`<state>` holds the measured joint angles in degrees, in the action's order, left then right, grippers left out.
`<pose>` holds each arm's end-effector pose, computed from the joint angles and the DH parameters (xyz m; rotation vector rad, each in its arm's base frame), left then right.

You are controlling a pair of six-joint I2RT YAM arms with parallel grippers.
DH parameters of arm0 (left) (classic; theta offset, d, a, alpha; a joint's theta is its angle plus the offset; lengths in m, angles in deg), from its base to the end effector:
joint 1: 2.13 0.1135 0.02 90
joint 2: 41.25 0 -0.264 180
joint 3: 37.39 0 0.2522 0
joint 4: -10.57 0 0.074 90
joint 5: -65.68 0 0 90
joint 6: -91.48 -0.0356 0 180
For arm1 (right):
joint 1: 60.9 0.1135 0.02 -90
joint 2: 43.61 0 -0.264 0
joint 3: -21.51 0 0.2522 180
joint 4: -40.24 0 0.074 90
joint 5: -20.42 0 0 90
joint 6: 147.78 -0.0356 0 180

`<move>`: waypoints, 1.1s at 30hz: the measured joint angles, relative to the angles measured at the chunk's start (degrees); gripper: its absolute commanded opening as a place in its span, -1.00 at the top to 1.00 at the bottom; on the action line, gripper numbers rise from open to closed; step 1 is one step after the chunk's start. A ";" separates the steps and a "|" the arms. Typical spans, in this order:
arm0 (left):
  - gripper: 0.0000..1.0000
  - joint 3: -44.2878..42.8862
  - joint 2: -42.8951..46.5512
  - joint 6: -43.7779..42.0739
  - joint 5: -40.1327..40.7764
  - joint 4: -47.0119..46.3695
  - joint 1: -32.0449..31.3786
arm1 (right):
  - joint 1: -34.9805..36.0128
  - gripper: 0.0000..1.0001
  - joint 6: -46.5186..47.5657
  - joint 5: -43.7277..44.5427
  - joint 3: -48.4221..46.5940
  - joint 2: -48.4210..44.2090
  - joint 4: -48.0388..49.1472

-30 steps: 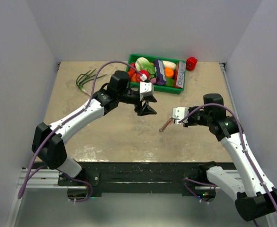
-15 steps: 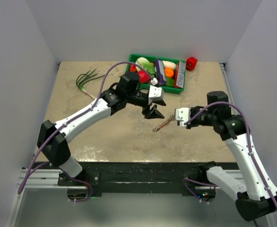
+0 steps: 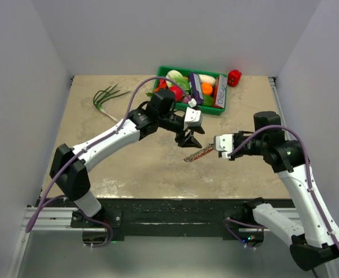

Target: Remove the keys from the keyring

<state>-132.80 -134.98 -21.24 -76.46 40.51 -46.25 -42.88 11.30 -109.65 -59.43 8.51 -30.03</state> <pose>0.2487 -0.2803 0.3390 1.5629 1.3244 -1.1634 0.1401 0.0697 0.3764 -1.6863 1.2758 0.2810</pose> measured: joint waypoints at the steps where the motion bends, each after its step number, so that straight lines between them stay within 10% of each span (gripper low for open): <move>1: -0.20 -0.35 -0.44 -0.35 -0.48 0.31 -0.04 | 0.17 1.00 0.02 0.00 -0.15 0.00 -0.07; 27: 0.08 -3.52 -2.12 -2.40 -8.11 5.38 -1.73 | 3.80 1.00 -4.72 3.67 -0.31 0.57 4.48; 33: -0.15 -3.52 -2.14 -2.84 -7.37 5.79 -1.68 | 4.09 1.00 -6.62 6.36 -0.46 0.66 5.64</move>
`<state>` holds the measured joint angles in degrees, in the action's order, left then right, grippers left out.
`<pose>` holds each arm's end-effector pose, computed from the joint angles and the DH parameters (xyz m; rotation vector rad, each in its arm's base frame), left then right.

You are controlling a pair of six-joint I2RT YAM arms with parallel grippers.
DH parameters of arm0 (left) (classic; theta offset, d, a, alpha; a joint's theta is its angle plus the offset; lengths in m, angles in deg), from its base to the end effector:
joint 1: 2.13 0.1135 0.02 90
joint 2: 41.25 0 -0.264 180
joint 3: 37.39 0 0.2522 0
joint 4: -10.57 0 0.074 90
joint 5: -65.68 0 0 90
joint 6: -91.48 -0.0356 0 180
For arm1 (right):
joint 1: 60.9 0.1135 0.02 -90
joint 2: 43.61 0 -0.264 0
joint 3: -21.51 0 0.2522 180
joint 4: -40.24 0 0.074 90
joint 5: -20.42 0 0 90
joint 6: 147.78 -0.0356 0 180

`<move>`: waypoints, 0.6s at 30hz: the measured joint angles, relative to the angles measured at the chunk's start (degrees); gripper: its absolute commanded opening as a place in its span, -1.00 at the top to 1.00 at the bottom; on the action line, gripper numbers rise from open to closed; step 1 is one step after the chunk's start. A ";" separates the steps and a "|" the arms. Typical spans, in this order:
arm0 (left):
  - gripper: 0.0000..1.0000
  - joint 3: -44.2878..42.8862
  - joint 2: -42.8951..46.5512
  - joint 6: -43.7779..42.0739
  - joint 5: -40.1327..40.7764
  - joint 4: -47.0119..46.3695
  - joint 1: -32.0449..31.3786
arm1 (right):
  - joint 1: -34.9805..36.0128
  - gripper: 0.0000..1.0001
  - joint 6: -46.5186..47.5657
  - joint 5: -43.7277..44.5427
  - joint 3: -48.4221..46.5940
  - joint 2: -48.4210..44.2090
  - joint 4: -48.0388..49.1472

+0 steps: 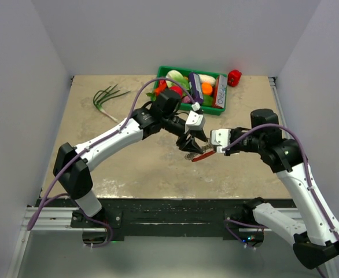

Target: Remove the keys from the keyring

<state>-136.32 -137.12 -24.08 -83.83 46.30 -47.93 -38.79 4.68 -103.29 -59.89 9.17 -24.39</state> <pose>0.2404 -0.2912 0.3399 1.6650 1.2531 -1.3104 0.1459 0.0806 0.3836 -1.6253 1.3134 0.2245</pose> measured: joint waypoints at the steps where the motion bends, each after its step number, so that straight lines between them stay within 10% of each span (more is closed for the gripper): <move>1: -0.17 0.00 0.00 -0.13 0.15 0.04 -0.04 | 0.00 1.00 -0.31 0.42 -0.13 0.00 0.24; 18: 0.03 1.62 1.46 -0.42 4.07 -0.35 -0.04 | 0.00 1.00 -2.25 1.46 -1.88 0.11 1.64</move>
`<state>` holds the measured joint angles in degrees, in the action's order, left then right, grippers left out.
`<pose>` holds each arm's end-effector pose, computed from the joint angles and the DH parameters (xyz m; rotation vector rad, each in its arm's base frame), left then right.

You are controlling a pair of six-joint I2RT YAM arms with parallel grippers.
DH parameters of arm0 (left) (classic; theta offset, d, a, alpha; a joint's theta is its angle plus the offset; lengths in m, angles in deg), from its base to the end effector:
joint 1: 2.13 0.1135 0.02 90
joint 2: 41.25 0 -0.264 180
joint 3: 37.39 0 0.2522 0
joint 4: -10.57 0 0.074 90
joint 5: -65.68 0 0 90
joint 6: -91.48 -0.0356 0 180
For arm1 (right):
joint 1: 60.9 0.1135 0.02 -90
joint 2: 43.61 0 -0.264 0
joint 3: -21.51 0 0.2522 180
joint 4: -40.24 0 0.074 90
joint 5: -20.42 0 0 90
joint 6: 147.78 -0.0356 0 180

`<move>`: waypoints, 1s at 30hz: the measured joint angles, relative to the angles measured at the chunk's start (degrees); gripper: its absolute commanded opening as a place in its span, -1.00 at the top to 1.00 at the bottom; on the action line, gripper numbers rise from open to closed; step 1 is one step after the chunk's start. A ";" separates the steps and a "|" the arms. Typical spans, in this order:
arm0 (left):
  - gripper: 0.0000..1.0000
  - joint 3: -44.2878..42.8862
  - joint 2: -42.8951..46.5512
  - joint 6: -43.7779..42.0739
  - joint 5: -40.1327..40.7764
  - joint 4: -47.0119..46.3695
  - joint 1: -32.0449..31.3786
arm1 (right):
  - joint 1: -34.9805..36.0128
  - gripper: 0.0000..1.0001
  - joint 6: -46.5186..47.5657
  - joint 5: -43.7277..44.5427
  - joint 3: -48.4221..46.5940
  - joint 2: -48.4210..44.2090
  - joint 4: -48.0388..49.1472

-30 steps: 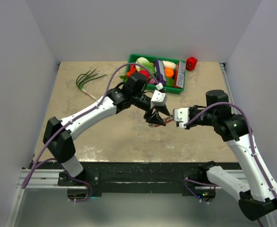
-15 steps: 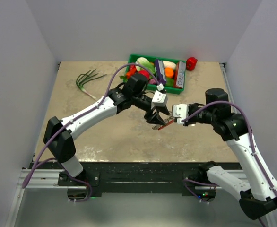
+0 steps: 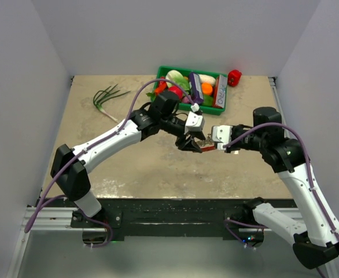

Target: Remove the keys from the keyring

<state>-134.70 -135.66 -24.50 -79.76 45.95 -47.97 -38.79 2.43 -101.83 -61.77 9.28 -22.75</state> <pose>0.2379 -0.2870 0.3389 1.6491 1.2886 -1.2311 0.1466 0.0801 0.3955 -1.5734 1.3130 0.1914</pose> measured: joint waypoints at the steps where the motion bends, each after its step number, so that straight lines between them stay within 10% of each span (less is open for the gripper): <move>1: 0.18 0.00 0.00 0.04 0.15 -0.13 0.00 | 0.00 1.00 -0.07 -0.02 0.00 0.00 0.00; 10: 1.00 0.09 0.09 1.40 2.75 -1.51 0.00 | 0.00 1.00 -0.22 -0.52 -0.70 -0.02 -0.57; 30: 1.00 1.77 5.75 9.46 24.20 -7.02 -1.49 | -0.04 1.00 0.66 -0.92 -0.35 -0.81 -2.58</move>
<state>-132.93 -129.91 -15.03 -55.57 38.94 -49.46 -38.83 3.08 -102.75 -62.11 8.47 -25.33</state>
